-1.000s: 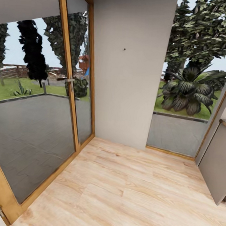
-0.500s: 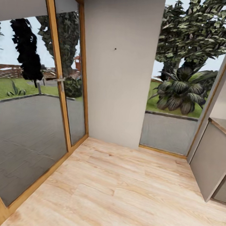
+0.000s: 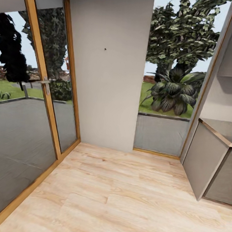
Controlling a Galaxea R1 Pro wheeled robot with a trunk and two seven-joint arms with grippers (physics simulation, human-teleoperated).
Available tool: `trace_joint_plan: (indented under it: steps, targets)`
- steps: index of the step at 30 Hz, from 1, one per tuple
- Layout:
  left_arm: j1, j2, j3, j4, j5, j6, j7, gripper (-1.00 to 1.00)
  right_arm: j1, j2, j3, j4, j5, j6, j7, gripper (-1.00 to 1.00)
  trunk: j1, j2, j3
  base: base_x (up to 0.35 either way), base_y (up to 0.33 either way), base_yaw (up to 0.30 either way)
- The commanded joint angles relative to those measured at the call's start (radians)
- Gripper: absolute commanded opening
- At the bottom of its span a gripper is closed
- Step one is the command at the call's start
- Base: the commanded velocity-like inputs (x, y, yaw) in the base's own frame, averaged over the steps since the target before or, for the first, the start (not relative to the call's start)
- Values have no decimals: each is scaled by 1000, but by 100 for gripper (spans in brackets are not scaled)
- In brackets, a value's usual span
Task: Pick up the poster from the kitchen countertop and hang it on one of the wall nails in the kitchen.
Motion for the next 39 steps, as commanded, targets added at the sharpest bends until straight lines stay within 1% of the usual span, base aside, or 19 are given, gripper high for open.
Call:
trace_joint_plan:
  steps: [1,7,11,13,25,30,35,39]
  targets:
    - [0,0,-1,-2,-8,-1,-1,100,-1,0,0,1,0,-3,0,100,0,0,-1,183,-223,-50]
    - [0,-1,-5,-1,-8,-1,-1,100,-1,0,0,1,0,-3,0,100,0,0,-1,115,-267,-124]
    - [0,0,-30,-1,-8,-1,0,100,-1,0,0,1,0,-3,0,100,0,0,-1,27,-290,-262]
    - [0,0,-34,-1,-8,-1,1,100,-1,0,0,1,0,-3,0,100,0,0,-1,10,-219,-286]
    - [0,2,-40,-1,-8,-3,1,100,-1,0,-1,1,0,-3,0,100,0,0,-1,0,-40,-298]
    - [0,2,-40,-1,-8,-3,1,100,-1,0,-1,1,0,-3,0,100,0,0,-1,-178,-1,-224]
    - [0,2,-39,-1,-8,-3,1,100,-1,-2,0,1,5,-2,1,100,0,0,-1,-309,0,-41]
    - [0,2,-39,-1,-8,-3,1,100,-1,-9,-1,1,6,-3,1,100,0,0,-1,-270,0,-8]
